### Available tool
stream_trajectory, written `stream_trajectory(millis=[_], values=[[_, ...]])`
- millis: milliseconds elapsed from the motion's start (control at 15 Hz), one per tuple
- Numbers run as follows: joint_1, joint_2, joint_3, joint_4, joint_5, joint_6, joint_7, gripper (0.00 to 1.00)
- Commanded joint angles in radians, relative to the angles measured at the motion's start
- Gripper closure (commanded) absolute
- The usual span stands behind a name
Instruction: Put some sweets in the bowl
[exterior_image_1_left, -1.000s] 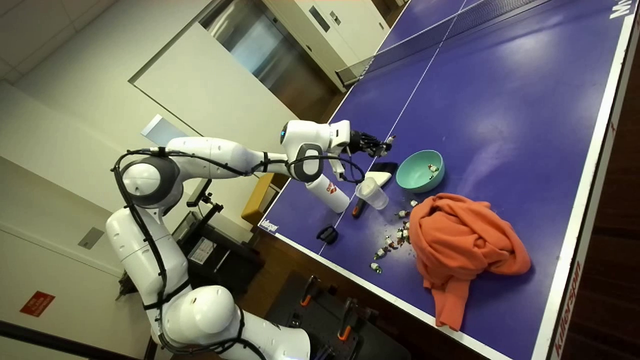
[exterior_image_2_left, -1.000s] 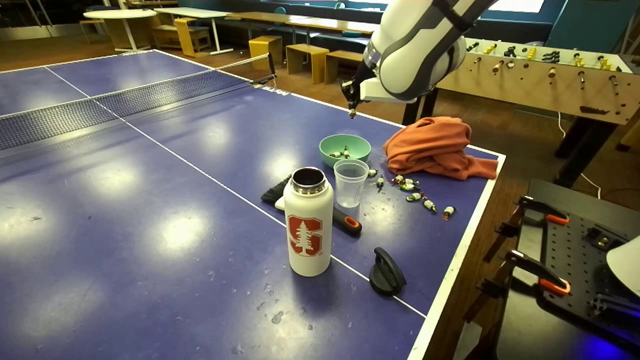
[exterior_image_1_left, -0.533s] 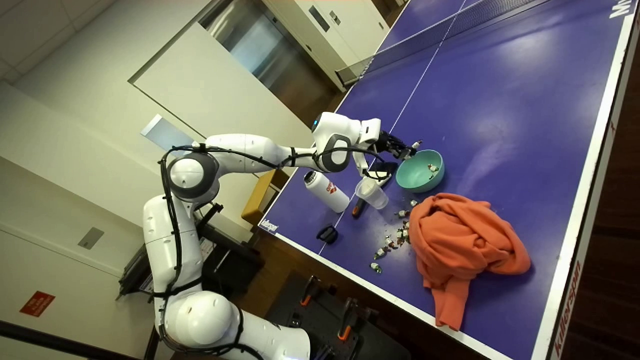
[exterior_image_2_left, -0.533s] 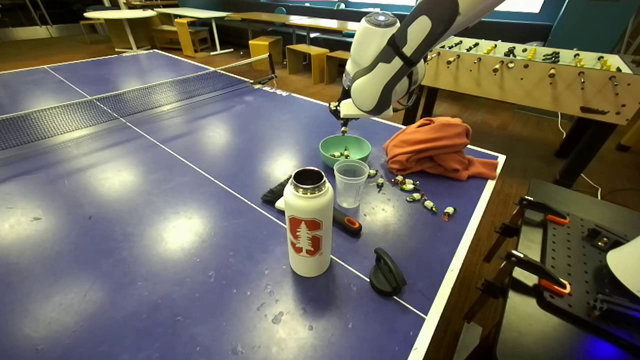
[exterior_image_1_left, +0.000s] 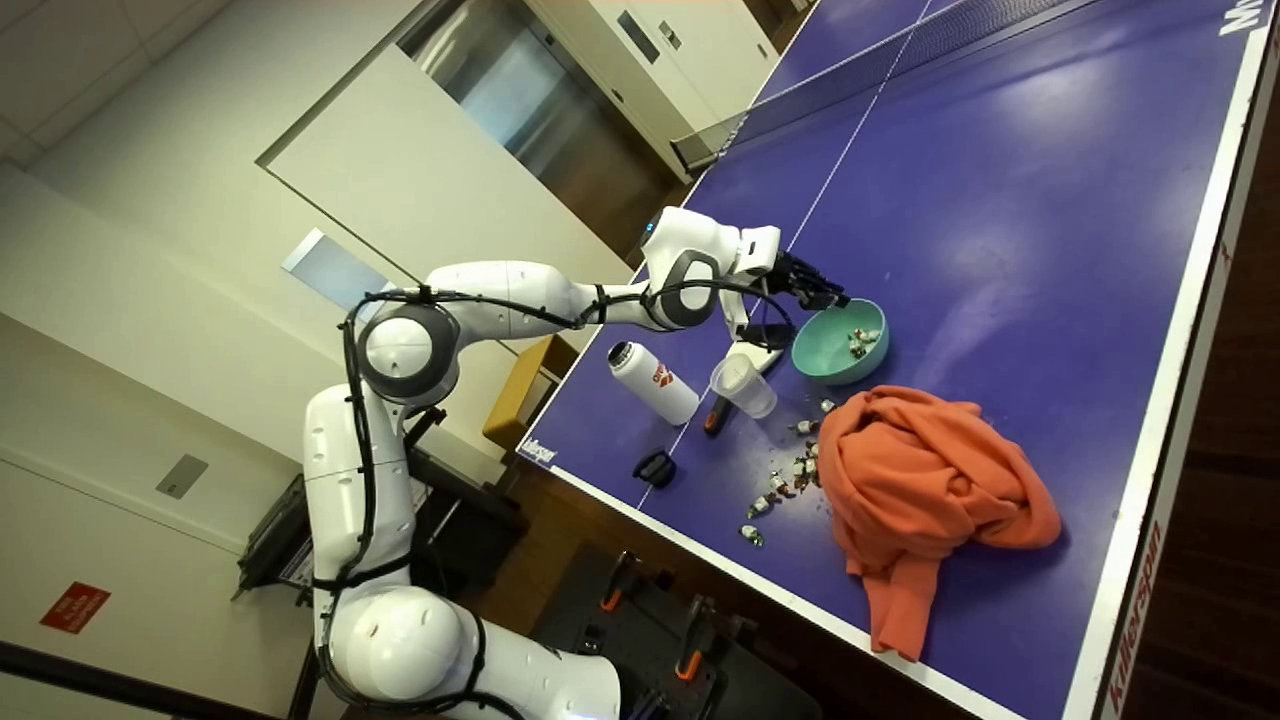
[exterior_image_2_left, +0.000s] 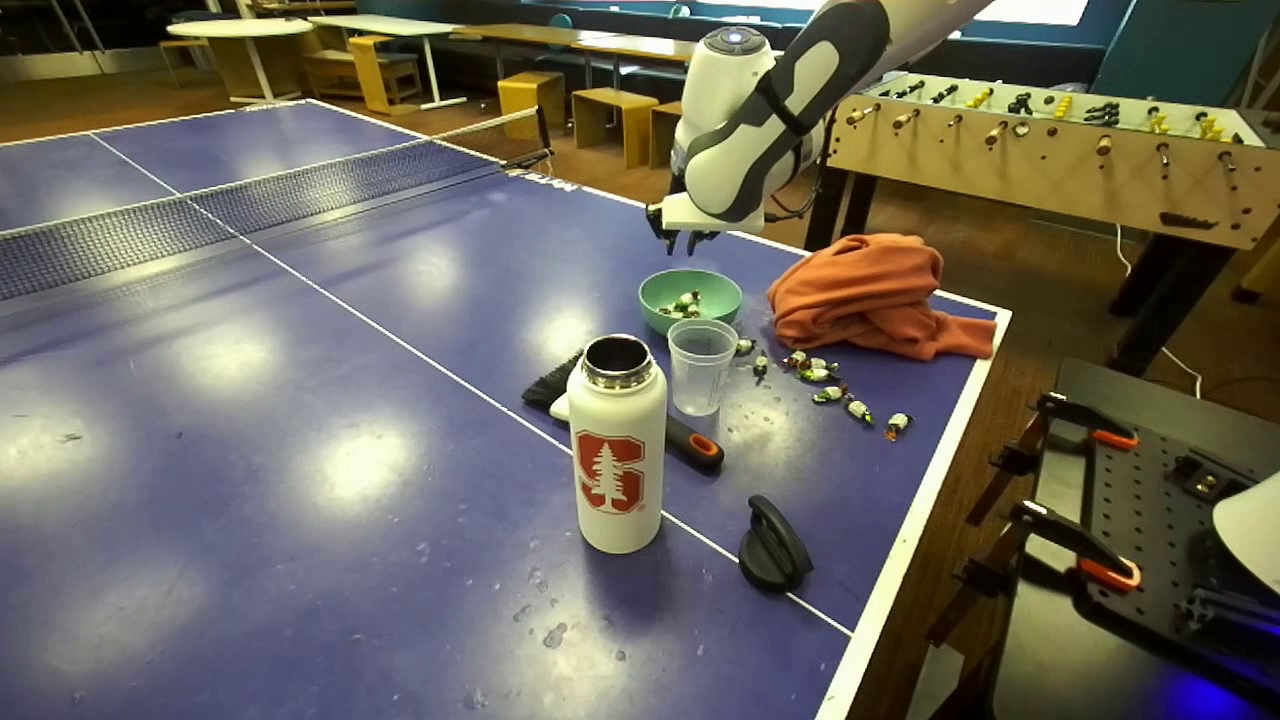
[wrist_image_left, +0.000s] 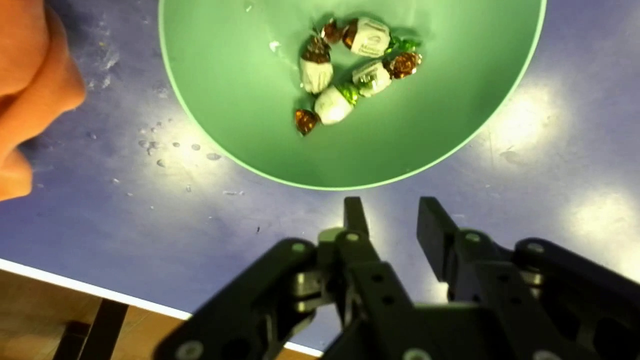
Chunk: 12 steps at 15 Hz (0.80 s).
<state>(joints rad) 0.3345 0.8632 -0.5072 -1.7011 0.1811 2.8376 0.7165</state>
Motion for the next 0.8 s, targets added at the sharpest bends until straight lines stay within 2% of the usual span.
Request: stream_trajectory(millis=[0, 200, 333, 467, 733], values=[[-0.047, 0.002, 0.037, 0.049, -0.042, -0.047, 0.047, 0.35], [-0.068, -0.001, 0.055, 0.053, -0.052, -0.045, 0.055, 0.12], [-0.078, -0.005, 0.065, 0.056, -0.053, -0.043, 0.051, 0.0], [-0.079, -0.005, 0.067, 0.032, -0.062, -0.001, 0.041, 0.0], [-0.086, -0.004, 0.071, 0.032, -0.073, -0.002, 0.038, 0.0]])
